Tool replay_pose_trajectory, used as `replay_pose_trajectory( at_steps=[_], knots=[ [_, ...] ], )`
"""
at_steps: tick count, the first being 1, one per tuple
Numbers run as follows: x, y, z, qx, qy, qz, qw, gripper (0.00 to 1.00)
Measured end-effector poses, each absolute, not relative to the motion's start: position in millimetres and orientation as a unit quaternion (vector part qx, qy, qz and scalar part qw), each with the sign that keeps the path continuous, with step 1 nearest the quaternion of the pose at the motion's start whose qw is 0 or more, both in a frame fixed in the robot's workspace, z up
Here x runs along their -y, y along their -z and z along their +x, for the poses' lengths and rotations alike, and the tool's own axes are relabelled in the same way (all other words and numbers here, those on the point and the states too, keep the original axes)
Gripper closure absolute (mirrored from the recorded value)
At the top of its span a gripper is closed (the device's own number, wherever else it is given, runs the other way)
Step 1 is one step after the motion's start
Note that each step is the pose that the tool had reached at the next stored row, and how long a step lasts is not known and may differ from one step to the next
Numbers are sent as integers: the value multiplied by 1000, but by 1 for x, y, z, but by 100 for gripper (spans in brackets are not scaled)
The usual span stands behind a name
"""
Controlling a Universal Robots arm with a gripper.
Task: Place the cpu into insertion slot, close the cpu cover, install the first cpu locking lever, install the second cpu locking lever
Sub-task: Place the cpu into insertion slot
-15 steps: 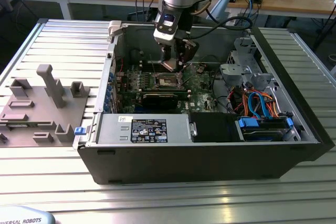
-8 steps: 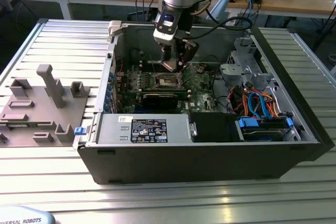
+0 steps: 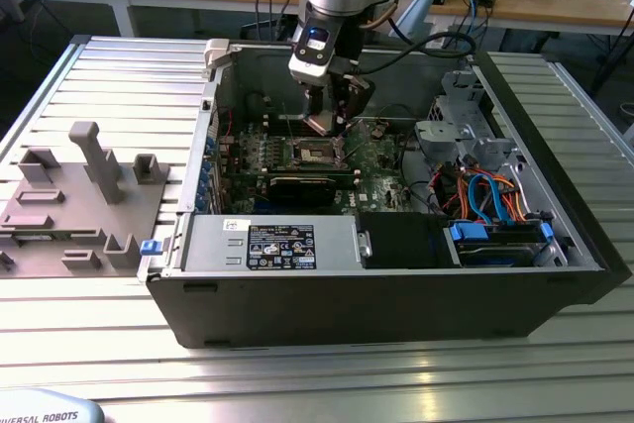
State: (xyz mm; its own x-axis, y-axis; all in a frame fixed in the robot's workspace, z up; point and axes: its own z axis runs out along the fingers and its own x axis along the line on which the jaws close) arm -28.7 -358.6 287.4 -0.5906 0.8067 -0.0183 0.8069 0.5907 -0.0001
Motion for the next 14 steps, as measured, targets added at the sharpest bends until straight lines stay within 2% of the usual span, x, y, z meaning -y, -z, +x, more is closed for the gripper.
replay_pose_trajectory(
  at_steps=[14],
  knots=[
    [359, -286, -29, -889, 5, 458, 8, 46]
  ],
)
